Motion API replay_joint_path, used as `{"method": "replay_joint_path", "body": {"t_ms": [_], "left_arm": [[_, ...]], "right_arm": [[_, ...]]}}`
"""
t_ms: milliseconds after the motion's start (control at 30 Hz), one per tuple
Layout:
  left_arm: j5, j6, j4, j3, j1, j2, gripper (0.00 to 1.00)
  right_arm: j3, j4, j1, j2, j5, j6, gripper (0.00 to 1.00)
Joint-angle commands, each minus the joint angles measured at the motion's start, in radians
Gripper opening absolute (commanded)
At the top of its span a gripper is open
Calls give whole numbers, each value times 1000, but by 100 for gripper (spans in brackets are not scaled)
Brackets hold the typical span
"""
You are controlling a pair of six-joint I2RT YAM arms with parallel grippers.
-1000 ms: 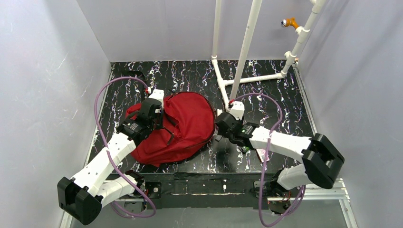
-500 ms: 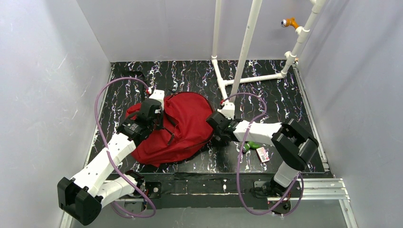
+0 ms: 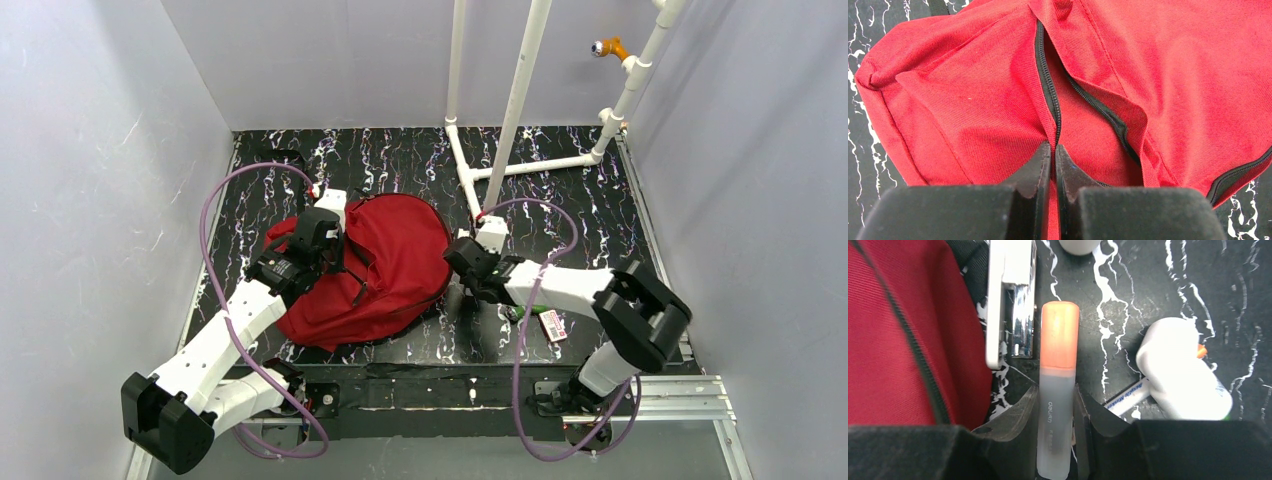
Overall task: Pack the student bag
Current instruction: Pick up the stationery from the center of the board, then place the stationery in the student bag.
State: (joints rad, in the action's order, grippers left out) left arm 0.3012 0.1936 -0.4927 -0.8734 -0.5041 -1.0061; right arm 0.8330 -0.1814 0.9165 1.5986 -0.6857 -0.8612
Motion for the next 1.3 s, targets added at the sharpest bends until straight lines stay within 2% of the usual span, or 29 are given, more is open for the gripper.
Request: {"method": "replay_joint_path", "body": {"t_ms": [0, 100, 267, 433, 533, 600, 767, 900, 967, 1267], "left_arm": [[-1, -11, 19, -6, 9, 13, 0], [4, -10, 16, -3, 8, 19, 0], [7, -6, 17, 0, 9, 32, 0], [6, -3, 19, -3, 9, 28, 0], [-3, -1, 19, -4, 10, 29, 0], [-5, 0, 19, -1, 11, 32, 0], [6, 1, 17, 5, 10, 55, 0], [12, 0, 19, 15, 11, 71, 0], [13, 0, 20, 14, 12, 73, 0], [31, 2, 22, 19, 11, 96, 0]], "right_arm": [[-31, 60, -2, -155, -80, -7, 11], [-55, 67, -2, -220, -94, 5, 1], [-136, 264, -5, -311, 54, 207, 1], [-144, 478, -7, -374, 437, 359, 1], [-60, 569, -3, -305, 732, 374, 1], [49, 567, 10, -208, 893, 359, 1], [344, 494, 35, 75, 1143, 258, 1], [553, 304, 35, 239, 1133, 223, 1], [596, 266, 35, 283, 1130, 199, 1], [476, 393, 33, 282, 1076, 67, 1]]}}
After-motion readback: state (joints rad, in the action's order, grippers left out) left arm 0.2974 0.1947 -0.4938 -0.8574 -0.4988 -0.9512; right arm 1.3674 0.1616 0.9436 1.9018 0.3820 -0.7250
